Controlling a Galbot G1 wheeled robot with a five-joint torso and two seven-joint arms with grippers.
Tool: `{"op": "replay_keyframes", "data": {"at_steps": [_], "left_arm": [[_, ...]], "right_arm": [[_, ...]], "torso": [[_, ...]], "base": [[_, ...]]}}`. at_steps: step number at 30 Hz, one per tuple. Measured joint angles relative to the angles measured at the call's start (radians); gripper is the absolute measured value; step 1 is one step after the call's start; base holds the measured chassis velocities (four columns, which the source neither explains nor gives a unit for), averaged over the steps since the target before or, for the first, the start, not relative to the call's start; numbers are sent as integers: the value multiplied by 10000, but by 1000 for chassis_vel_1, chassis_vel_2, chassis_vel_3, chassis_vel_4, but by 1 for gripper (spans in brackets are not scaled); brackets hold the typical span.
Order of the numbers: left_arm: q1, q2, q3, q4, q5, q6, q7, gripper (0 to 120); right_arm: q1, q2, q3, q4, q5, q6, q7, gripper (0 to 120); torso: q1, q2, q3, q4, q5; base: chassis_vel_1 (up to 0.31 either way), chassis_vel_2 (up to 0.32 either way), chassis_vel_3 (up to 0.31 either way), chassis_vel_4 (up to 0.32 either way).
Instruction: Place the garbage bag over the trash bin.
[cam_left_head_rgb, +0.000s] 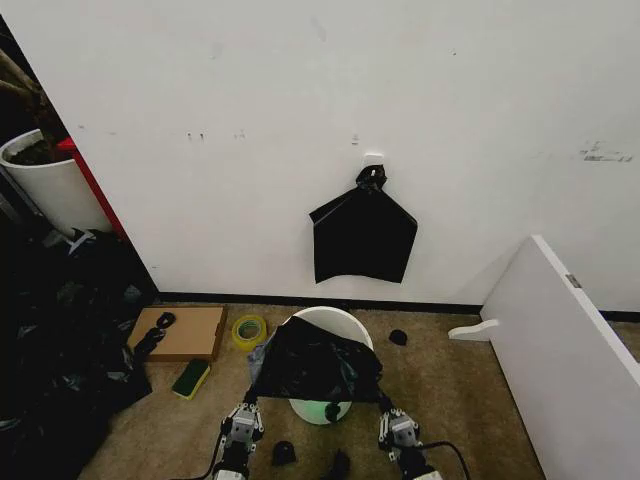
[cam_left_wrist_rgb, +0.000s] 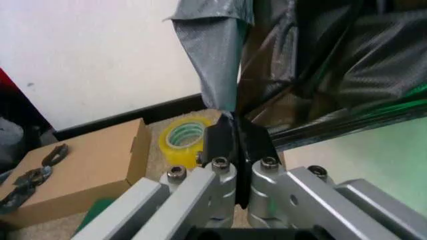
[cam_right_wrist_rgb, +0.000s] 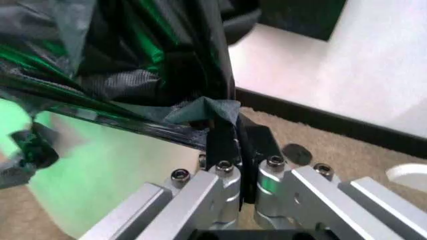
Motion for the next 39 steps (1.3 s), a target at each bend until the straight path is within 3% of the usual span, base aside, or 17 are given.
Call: {"op": "replay_keyframes", "data": {"at_steps": [9, 17, 20, 23, 24, 28, 34, 39], "left_arm": [[-383, -68, 16, 321, -269, 227, 188, 0], [-276, 130, -12, -72, -1219, 304, 537, 0], [-120, 305, -36, -392, -1723, 676, 747, 7], [5, 557, -112, -977, -2168, 1274, 1136, 22], [5, 557, -112, -977, -2168, 1274, 1136, 22], [57, 1048, -311, -1408, -2253, 1432, 2508, 38], [-212, 1813, -936, -1273, -2517, 620, 4730, 58], [-801, 2320, -2108, -435, -2675, -540, 8759, 80]], "right_arm": [[272, 183, 71, -424, 474, 418, -319, 0], [-219, -148, 389, -74, -673, 1336, -1304, 1], [-479, -426, 625, 61, -783, 1617, -2032, 14], [-670, -689, 866, 138, -782, 1846, -2555, 27], [-670, -689, 866, 138, -782, 1846, -2555, 27], [-728, -879, 1029, 133, -782, 1916, -2692, 45], [-796, -1041, 1113, 108, -829, 2014, -2829, 65], [-813, -1022, 1076, 117, -900, 2027, -2837, 85]], "torso": [[0, 0, 0, -1, -1], [0, 0, 0, -1, -1], [0, 0, 0, 0, -3], [0, 0, 0, 0, -4], [0, 0, 0, 0, -4], [0, 0, 0, -1, -3], [0, 0, 0, -3, -1], [0, 2, 0, -1, -2]], "base": [[0, 0, 0, 0], [0, 0, 0, 0], [0, 0, 0, 0], [0, 0, 0, 0], [0, 0, 0, 0], [0, 0, 0, 0], [0, 0, 0, 0], [0, 0, 0, 0]]}}
